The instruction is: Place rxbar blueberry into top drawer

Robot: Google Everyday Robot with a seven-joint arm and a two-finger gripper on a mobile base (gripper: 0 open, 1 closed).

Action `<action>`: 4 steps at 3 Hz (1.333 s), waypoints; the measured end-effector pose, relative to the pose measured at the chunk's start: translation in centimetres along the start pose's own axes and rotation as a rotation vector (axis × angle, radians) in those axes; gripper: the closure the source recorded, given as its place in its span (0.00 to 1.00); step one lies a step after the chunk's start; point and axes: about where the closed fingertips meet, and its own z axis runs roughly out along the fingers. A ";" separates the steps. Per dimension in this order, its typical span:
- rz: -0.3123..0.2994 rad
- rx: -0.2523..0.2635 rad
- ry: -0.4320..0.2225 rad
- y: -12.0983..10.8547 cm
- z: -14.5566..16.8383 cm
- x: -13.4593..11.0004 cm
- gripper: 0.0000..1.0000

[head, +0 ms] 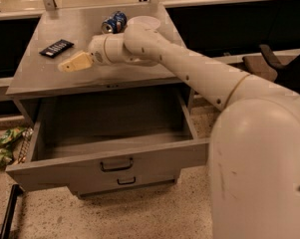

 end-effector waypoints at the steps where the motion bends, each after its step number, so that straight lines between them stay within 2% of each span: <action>1: -0.001 -0.021 0.008 -0.9 3.7 -1.1 0.00; 2: 0.009 -0.035 -0.004 -1.8 6.9 -2.2 0.00; 3: 0.018 -0.019 0.001 -2.4 10.4 -2.6 0.00; 4: 0.035 0.026 0.011 -3.3 12.6 -2.4 0.00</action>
Offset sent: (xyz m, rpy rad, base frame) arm 0.0750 0.0845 0.0079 0.0311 0.0198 0.0328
